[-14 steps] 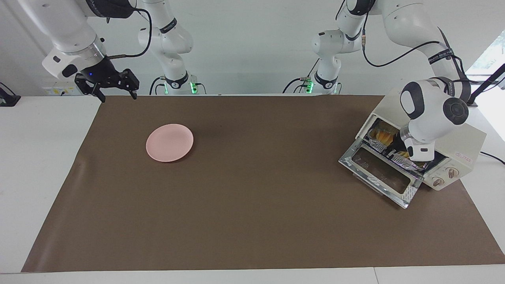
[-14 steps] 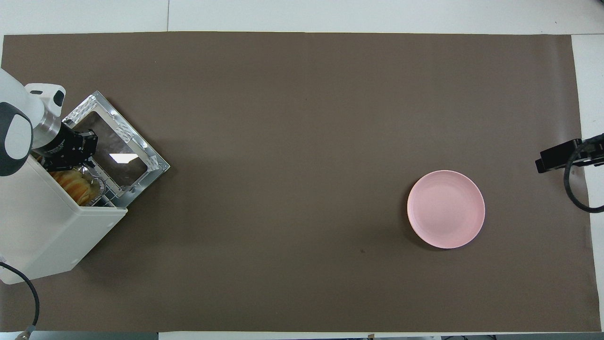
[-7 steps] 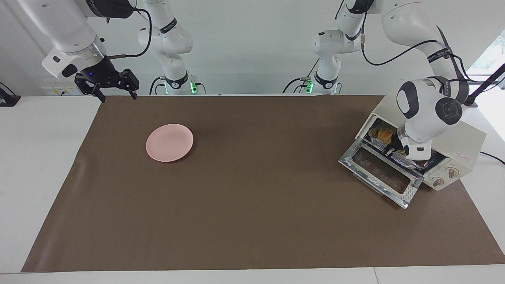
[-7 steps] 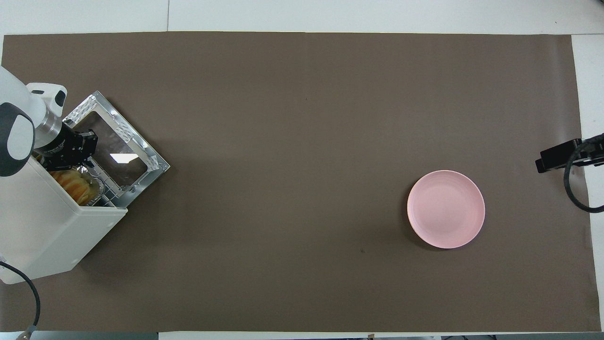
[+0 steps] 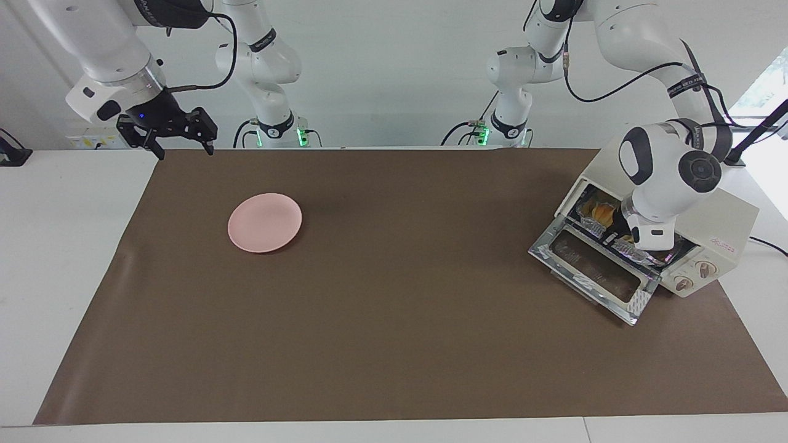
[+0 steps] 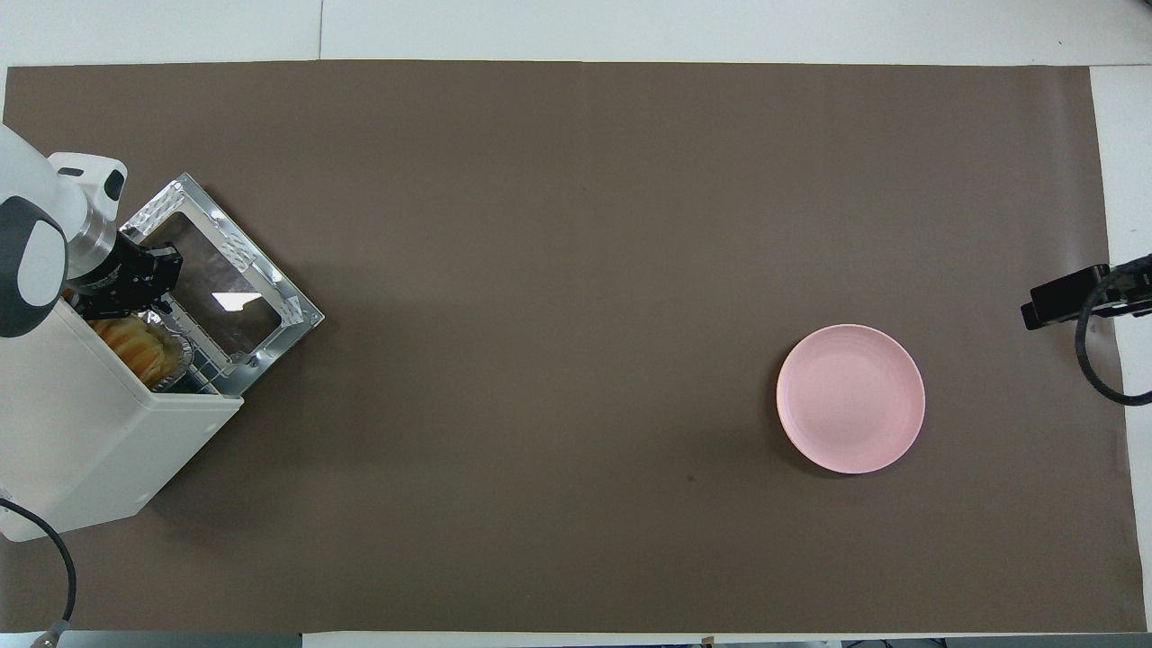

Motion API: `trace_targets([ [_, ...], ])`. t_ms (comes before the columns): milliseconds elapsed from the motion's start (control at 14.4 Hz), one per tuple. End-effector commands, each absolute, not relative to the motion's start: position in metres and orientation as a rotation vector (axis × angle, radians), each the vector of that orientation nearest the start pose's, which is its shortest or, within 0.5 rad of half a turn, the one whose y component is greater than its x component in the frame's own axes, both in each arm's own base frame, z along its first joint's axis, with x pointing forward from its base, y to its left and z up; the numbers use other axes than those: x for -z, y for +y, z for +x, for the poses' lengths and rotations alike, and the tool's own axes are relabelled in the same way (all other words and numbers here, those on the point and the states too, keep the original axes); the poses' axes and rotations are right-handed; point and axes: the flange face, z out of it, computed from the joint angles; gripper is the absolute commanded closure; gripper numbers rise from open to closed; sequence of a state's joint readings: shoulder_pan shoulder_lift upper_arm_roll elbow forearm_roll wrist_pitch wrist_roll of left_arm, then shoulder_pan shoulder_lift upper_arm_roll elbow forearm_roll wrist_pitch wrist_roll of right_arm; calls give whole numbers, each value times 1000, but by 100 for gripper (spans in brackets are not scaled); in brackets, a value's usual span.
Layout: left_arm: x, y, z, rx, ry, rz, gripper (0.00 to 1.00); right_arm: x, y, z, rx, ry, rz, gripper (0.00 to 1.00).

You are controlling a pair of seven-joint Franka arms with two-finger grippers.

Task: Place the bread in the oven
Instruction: 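Push the tray deeper into the oven and open the left gripper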

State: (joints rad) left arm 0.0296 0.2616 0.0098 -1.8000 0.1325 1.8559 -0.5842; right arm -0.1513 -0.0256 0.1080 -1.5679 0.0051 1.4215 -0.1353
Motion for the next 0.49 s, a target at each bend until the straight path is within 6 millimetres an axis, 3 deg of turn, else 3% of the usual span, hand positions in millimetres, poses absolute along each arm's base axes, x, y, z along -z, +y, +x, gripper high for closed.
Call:
trace_targets([
  [0, -387, 31, 592, -223, -753, -2844, 90, -628, -23, 525, -187, -167, -3131, 0],
  [69, -387, 30, 592, -225, -751, -2844, 27, -628, -23, 525, -187, -167, -3131, 0],
  [139, -389, 30, 593, -223, -754, -2843, 0, -628, -23, 525, -187, -167, -3131, 0],
  [347, -392, 30, 597, -205, -748, -2848, 0, -628, -23, 525, -187, -167, -3131, 0],
  [417, -402, 28, 604, -179, -744, -2855, 0, -628, -23, 525, -187, -167, -3131, 0],
])
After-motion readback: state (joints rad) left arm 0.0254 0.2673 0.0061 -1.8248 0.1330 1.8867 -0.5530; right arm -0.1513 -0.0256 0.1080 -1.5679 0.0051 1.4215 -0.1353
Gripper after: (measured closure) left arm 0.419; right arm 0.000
